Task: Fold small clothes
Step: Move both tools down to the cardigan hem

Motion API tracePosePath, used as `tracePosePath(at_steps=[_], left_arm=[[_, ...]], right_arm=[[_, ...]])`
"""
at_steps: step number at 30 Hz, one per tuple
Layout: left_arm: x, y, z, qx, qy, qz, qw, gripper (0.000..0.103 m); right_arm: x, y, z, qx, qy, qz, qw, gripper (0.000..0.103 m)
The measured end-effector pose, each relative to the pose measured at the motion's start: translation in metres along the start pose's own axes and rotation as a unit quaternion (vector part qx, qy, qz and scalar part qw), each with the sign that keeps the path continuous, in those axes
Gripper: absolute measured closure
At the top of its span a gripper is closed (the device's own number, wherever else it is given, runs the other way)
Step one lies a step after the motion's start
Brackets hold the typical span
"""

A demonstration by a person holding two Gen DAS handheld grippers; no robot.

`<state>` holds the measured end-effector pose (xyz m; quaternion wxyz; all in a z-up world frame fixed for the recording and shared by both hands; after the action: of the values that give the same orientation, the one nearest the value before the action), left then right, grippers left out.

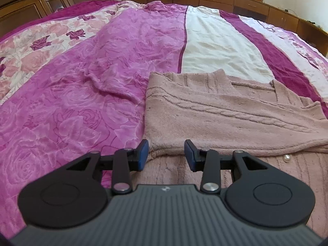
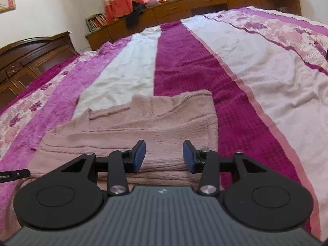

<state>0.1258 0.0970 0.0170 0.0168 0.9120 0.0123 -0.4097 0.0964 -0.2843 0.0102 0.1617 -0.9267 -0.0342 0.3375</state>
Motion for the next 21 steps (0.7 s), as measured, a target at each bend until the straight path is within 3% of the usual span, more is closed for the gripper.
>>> tracePosePath(at_steps=[11,15,21], left_arm=[[-0.042,-0.001,0.015,0.013,0.006,0.011,0.9998,0.063],[-0.056,0.0,0.022,0.017,0.009,0.018,0.9996,0.063],[-0.074,0.011,0.04,0.036,0.009,0.034,0.9987,0.063]], right_arm=[[-0.064,-0.042,0.023,-0.043,-0.001,-0.057,0.997,0.052],[-0.083,-0.055,0.039,-0.063,-0.008,-0.068,0.996,0.039],[-0.1,-0.073,0.074,-0.098,-0.03,-0.078,0.992,0.038]])
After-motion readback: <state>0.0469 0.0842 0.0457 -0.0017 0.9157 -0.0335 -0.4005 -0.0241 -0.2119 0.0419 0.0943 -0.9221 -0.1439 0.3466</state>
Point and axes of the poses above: each gripper's, at about its wrist camera, not at the fingertips, and x roughly the way its jaws point, y to its right, z to its underside, the point moved 6 cm from there along x, roughly the way its jaws point, and after that the axes turned 6 degrees about -y, right-handed, at the moved point
